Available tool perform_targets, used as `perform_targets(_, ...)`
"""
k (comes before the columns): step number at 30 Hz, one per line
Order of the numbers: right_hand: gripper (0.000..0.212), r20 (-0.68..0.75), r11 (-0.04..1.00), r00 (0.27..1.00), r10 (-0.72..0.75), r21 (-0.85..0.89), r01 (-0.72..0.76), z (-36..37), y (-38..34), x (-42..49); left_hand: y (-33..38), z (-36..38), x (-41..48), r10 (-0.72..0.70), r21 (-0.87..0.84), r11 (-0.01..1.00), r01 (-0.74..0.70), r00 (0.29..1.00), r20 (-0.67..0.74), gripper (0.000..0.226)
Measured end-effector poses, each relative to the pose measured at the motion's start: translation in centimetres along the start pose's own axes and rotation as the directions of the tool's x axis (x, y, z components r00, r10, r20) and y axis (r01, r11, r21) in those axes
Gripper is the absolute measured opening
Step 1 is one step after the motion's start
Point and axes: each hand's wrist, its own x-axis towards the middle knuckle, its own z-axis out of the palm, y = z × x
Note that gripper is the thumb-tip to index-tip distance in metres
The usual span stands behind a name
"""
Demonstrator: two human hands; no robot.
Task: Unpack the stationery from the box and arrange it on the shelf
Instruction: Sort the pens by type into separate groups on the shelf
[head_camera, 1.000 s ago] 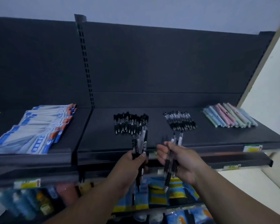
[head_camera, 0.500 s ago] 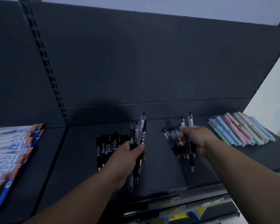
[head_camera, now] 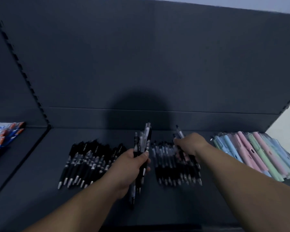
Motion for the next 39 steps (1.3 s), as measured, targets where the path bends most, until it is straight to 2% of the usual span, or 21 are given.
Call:
perform_targets(2,0.046,0.021,0.971,0.998,-0.063,-0.232,0.066,-0.3,0.0,0.2,-0.2,1.3,0.2,-0.007,-0.017,1.000,0.007,0.999,-0.032,0.016)
perform_targets(4,0.042,0.034,0.932,0.991,-0.126,-0.339,0.130,-0.4,0.2,0.0,-0.3,2.6,0.4,0.001,-0.031,1.000,-0.003,0.998,-0.055,0.016)
perform_targets(5,0.040,0.059,0.942,0.988,-0.140,-0.299,0.152,-0.4,0.4,0.1,-0.3,3.1,0.4,0.003,-0.042,0.999,-0.006,0.998,-0.067,0.015)
perform_targets(8,0.030,0.180,0.996,0.979,-0.092,0.037,0.087,-0.8,1.2,0.2,-0.2,4.3,0.4,0.007,-0.053,0.999,-0.011,0.996,-0.084,0.014)
perform_targets(16,0.012,0.146,0.927,0.981,-0.125,0.370,0.063,-2.4,1.7,2.0,-0.2,5.1,0.8,-0.012,-0.105,0.994,-0.008,0.981,-0.193,0.015)
perform_targets(21,0.011,0.000,0.931,0.983,-0.185,0.321,0.175,-1.7,2.1,2.5,-0.8,5.2,1.0,-0.014,-0.106,0.994,-0.009,0.975,-0.220,0.014)
perform_targets(25,0.019,-0.036,0.910,0.984,-0.174,0.377,0.175,-1.4,2.5,2.7,-0.8,5.4,1.2,-0.022,-0.113,0.994,-0.005,0.972,-0.235,0.014)
perform_targets(29,0.036,-0.091,0.927,0.977,-0.194,0.310,0.212,-1.7,2.7,2.6,-0.7,5.8,1.2,-0.029,-0.118,0.993,0.002,0.972,-0.231,0.015)
perform_targets(34,0.033,-0.101,0.896,0.973,-0.208,0.379,0.230,-2.1,3.3,2.2,-0.7,6.1,1.3,-0.032,-0.119,0.993,0.006,0.975,-0.218,0.015)
perform_targets(39,0.027,0.025,0.943,0.973,-0.228,0.254,0.214,-2.4,4.2,2.0,-0.6,6.3,1.4,-0.031,-0.112,0.994,0.007,0.976,-0.215,0.015)
